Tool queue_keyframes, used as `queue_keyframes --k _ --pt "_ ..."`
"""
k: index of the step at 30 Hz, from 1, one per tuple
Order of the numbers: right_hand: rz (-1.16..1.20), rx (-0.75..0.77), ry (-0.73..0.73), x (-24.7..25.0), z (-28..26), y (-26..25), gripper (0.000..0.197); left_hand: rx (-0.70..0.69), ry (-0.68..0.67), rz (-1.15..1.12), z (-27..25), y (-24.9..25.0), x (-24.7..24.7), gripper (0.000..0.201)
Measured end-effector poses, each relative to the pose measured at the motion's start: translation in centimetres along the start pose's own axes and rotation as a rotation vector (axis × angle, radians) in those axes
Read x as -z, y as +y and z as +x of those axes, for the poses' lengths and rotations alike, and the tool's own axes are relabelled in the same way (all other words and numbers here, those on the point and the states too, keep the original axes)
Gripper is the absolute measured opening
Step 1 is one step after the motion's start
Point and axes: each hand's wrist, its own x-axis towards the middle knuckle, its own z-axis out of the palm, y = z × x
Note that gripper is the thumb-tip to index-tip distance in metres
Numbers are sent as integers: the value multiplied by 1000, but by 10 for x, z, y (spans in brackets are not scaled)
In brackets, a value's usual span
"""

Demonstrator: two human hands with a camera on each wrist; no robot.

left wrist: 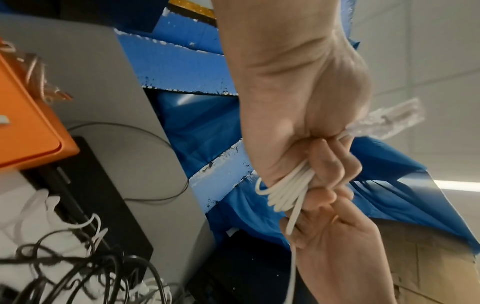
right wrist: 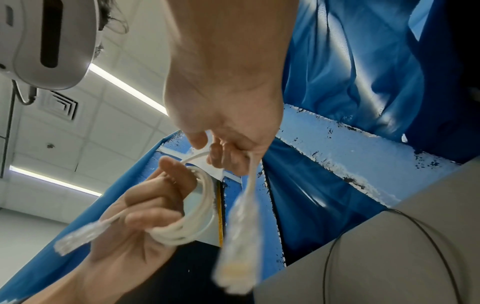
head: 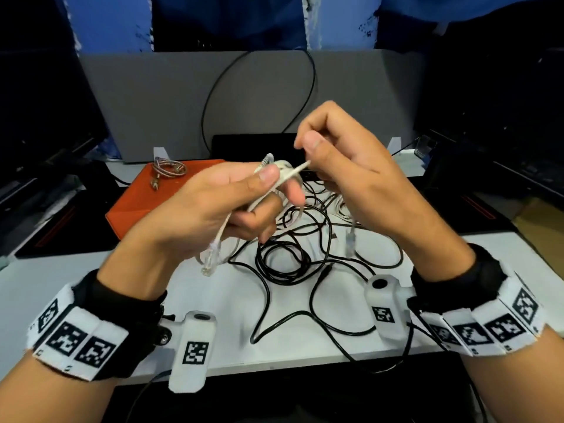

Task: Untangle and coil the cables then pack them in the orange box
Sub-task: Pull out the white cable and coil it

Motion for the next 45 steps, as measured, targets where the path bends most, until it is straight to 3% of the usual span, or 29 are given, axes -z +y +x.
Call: queue_keyframes --k 3,7,10,13,19,24,27,30,33,37,45 --pt "9 -13 14 -7 1 7 25 -53 -10 -298 4 -7 -1 32" --pt "4 -156 -15 -24 1 11 58 -62 -124 -677 10 -16 0 28" --pt "171 -381 -88 -27 0 7 69 -58 -153 -804 12 -23 0 29" --pt "344 -498 -32 -30 0 4 79 -51 -105 -852 14 -24 0 32" --pt "317 -315 133 -32 4 7 53 -39 118 -462 14 -19 -6 36" --pt "143 -231 165 -20 6 8 47 -49 362 192 10 -6 -11 39" --pt "10 -208 168 -16 8 10 46 -18 397 529 5 -1 -14 44" --pt "-26 -181 189 -19 7 11 47 10 440 786 6 -3 -20 35" --pt "141 -181 277 -27 6 15 52 -36 572 853 12 -12 -24 31" --pt "339 -276 245 -44 1 14 33 -32 762 827 17 -23 -24 36" --pt "751 -461 199 -48 -1 8 37 -4 816 754 22 -29 -23 40"
